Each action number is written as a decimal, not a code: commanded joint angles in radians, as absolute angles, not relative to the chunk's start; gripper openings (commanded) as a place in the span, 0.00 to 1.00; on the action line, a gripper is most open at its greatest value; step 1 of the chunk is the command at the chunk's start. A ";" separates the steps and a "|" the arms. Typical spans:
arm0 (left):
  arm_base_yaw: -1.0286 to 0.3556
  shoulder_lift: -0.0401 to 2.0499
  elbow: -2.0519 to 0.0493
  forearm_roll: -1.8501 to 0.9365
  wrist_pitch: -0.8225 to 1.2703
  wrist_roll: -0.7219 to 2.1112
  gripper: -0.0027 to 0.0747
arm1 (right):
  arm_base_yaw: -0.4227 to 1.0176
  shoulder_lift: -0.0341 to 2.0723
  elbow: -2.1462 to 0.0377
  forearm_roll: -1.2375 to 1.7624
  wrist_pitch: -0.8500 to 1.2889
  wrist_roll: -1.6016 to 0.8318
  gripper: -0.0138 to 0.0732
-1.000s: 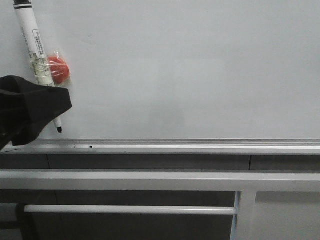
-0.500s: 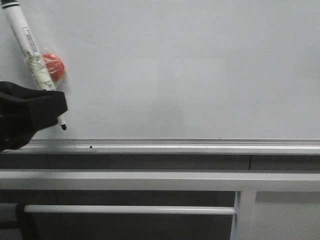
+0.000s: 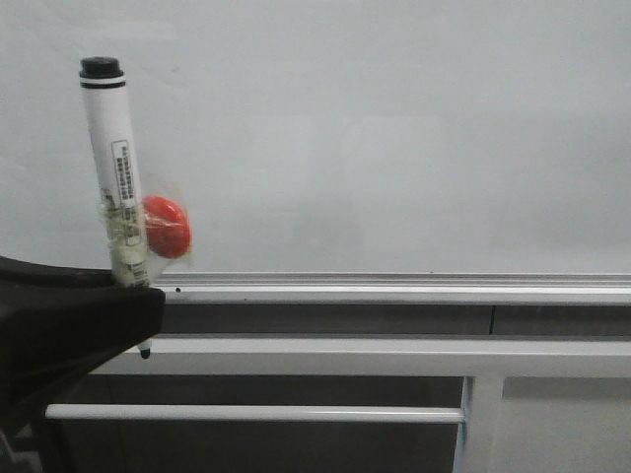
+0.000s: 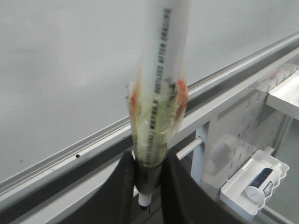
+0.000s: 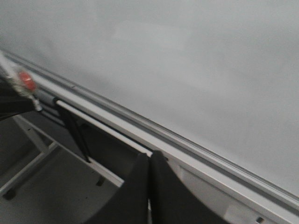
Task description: Write number 1 on whiteboard
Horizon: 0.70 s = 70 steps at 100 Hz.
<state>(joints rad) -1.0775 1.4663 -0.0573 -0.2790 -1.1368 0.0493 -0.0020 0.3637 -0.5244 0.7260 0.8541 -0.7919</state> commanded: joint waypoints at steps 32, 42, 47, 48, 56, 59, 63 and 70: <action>-1.081 1.448 -0.167 -0.165 -1.055 0.147 0.01 | 0.006 0.603 -0.676 0.891 0.957 -0.931 0.09; -1.081 1.435 -0.230 -0.155 -0.949 0.204 0.01 | 0.019 0.688 -0.693 0.909 0.965 -0.945 0.09; -1.081 1.412 -0.254 -0.163 -0.891 0.249 0.01 | 0.036 0.717 -0.699 0.909 0.956 -0.972 0.09; -1.081 1.405 -0.258 -0.166 -0.871 0.256 0.01 | 0.039 0.721 -0.701 0.909 0.953 -0.974 0.09; -1.081 1.350 -0.296 -0.201 -0.717 0.349 0.01 | 0.084 0.763 -0.707 0.909 0.915 -0.992 0.09; -1.081 1.327 -0.305 -0.225 -0.658 0.388 0.01 | 0.106 0.776 -0.707 0.909 0.896 -1.002 0.09; -1.081 1.291 -0.315 -0.279 -0.583 0.450 0.01 | 0.148 0.796 -0.707 0.909 0.869 -1.011 0.09; -1.081 1.228 -0.315 -0.384 -0.522 0.533 0.01 | 0.239 0.828 -0.707 0.907 0.818 -1.020 0.09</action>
<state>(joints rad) -1.0775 1.3158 -0.2870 -0.2643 -0.5594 0.4245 0.1537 0.7920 -0.6736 0.8562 0.9035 -0.9925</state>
